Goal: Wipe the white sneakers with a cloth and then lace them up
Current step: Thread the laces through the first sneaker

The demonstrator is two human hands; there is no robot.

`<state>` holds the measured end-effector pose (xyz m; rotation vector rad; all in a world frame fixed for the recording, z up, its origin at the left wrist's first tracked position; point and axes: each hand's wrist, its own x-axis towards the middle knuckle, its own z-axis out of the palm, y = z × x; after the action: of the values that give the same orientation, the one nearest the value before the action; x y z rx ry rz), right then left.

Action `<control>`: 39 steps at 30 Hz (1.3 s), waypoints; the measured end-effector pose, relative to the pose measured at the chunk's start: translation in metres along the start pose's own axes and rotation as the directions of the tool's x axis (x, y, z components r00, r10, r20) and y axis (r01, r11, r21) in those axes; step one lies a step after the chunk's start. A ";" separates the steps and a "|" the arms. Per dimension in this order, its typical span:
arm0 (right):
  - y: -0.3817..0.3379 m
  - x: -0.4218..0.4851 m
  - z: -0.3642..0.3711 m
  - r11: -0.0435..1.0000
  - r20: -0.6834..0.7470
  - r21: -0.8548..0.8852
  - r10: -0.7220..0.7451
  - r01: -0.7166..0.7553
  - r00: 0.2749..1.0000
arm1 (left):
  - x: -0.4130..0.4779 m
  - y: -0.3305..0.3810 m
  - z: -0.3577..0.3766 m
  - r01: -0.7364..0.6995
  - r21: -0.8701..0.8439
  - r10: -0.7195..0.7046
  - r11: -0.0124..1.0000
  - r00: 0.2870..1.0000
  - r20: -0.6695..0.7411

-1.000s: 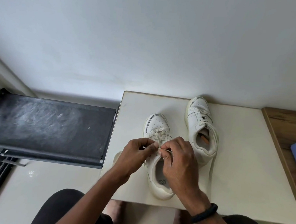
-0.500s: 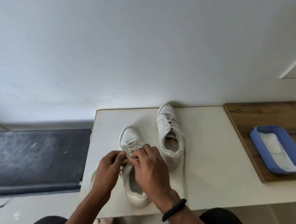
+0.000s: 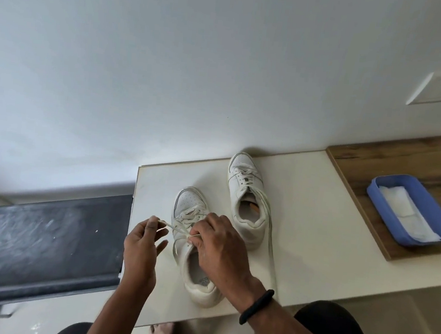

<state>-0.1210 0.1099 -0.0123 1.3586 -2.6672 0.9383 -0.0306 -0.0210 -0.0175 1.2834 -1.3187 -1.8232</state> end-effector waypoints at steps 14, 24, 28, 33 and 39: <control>0.000 0.001 0.000 1.000 -0.018 0.000 -0.003 0.003 1.000 | 0.017 -0.002 -0.012 0.039 -0.071 -0.046 0.997 0.995 -0.092; 0.000 0.002 -0.001 1.000 -0.017 0.019 -0.005 0.005 1.000 | 0.020 -0.007 -0.012 -0.058 0.126 0.067 0.990 0.995 -0.073; -0.001 0.001 -0.003 0.999 -0.008 0.033 -0.010 0.010 1.000 | 0.017 -0.005 -0.018 -0.656 0.616 0.602 0.437 0.722 0.341; 0.002 0.002 -0.011 0.995 0.059 0.104 -0.001 -0.005 0.998 | -0.001 0.004 -0.019 -0.821 0.434 0.441 0.371 0.567 0.695; 0.018 0.003 -0.025 0.982 0.250 0.187 -0.041 -0.007 0.968 | 0.005 -0.001 -0.025 -0.752 0.514 0.417 0.413 0.658 0.627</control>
<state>-0.1426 0.1284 -0.0006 1.6401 -2.8013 1.1094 -0.0094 -0.0354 -0.0223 0.5224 -2.5605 -1.0044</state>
